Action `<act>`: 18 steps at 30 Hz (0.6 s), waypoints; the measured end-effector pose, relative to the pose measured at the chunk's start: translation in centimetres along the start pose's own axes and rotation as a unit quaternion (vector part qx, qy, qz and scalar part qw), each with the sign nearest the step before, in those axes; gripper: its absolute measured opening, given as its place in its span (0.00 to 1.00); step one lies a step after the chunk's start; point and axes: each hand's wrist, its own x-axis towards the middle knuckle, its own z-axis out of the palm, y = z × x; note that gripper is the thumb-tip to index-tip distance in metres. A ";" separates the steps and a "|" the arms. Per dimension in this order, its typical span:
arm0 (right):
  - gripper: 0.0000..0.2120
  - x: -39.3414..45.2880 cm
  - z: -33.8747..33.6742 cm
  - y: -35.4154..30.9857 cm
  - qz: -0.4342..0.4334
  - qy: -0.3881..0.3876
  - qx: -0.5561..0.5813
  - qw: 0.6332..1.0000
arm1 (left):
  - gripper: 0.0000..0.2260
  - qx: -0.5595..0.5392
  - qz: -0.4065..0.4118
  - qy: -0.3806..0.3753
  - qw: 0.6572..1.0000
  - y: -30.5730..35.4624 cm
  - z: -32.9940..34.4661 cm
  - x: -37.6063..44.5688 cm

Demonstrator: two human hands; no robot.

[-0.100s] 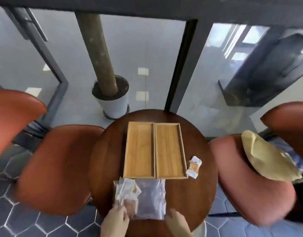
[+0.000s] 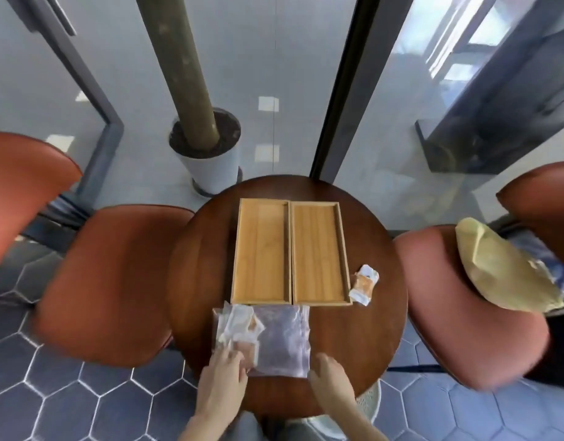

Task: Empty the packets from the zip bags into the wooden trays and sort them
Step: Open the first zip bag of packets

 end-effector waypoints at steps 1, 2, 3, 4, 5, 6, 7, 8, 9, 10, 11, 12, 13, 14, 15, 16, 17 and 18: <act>0.14 0.5 -0.4 -0.2 -0.007 0.023 -0.020 1.000 | 0.07 0.021 0.026 0.017 0.999 0.0 0.3 0.2; 0.18 0.7 -0.1 0.0 -0.018 0.024 -0.048 0.998 | 0.11 0.042 0.062 0.032 0.997 0.0 1.0 0.3; 0.21 0.4 0.5 0.3 -0.027 0.017 -0.068 0.997 | 0.15 0.041 0.081 0.035 0.995 0.2 1.5 0.0; 0.23 0.4 0.8 0.5 -0.030 0.014 -0.082 0.996 | 0.18 0.055 0.099 0.045 0.992 0.4 1.9 0.1; 0.25 0.8 1.0 0.6 -0.030 0.019 -0.083 0.996 | 0.21 0.075 0.116 0.046 0.989 0.6 2.0 0.2; 0.26 1.1 0.9 0.4 -0.034 0.028 -0.080 0.996 | 0.24 0.101 0.139 0.056 0.984 0.6 2.2 0.4; 0.27 1.3 0.8 0.3 -0.033 0.030 -0.080 0.996 | 0.26 0.123 0.154 0.052 0.979 0.5 2.5 0.4; 0.28 1.5 1.0 0.4 -0.028 0.029 -0.072 0.997 | 0.28 0.143 0.163 0.045 0.975 0.4 3.1 0.3; 0.28 1.6 1.3 0.4 -0.023 0.030 -0.066 0.997 | 0.29 0.155 0.171 0.038 0.972 0.2 3.6 0.1; 0.28 1.7 1.6 0.5 -0.018 0.030 -0.060 0.998 | 0.30 0.166 0.169 0.032 0.971 -0.1 4.2 -0.1; 0.27 1.7 1.8 0.5 -0.015 0.031 -0.055 0.998 | 0.31 0.171 0.159 0.018 0.972 -0.4 4.7 -0.3; 0.27 1.8 2.0 0.5 -0.012 0.034 -0.048 0.998 | 0.32 0.176 0.152 0.003 0.972 -0.5 5.0 -0.4; 0.26 1.9 2.3 0.5 -0.013 0.039 -0.038 0.998 | 0.33 0.175 0.150 -0.008 0.973 -0.7 5.3 -0.5; 0.25 1.9 2.6 0.4 -0.014 0.042 -0.027 0.999 | 0.35 0.175 0.147 -0.022 0.973 -0.8 5.6 -0.4; 0.24 1.9 2.8 0.4 -0.017 0.050 -0.008 0.999 | 0.36 0.175 0.141 -0.031 0.974 -0.7 5.6 -0.4; 0.22 1.9 3.0 0.3 -0.019 0.063 0.021 0.998 | 0.37 0.174 0.135 -0.038 0.975 -0.6 5.6 -0.3; 0.21 1.8 3.2 0.3 -0.024 0.080 0.056 0.995 | 0.36 0.173 0.131 -0.042 0.975 -0.6 5.6 -0.3; 0.19 1.8 3.2 0.1 -0.027 0.094 0.100 0.990 | 0.35 0.174 0.126 -0.048 0.976 -0.5 5.6 -0.2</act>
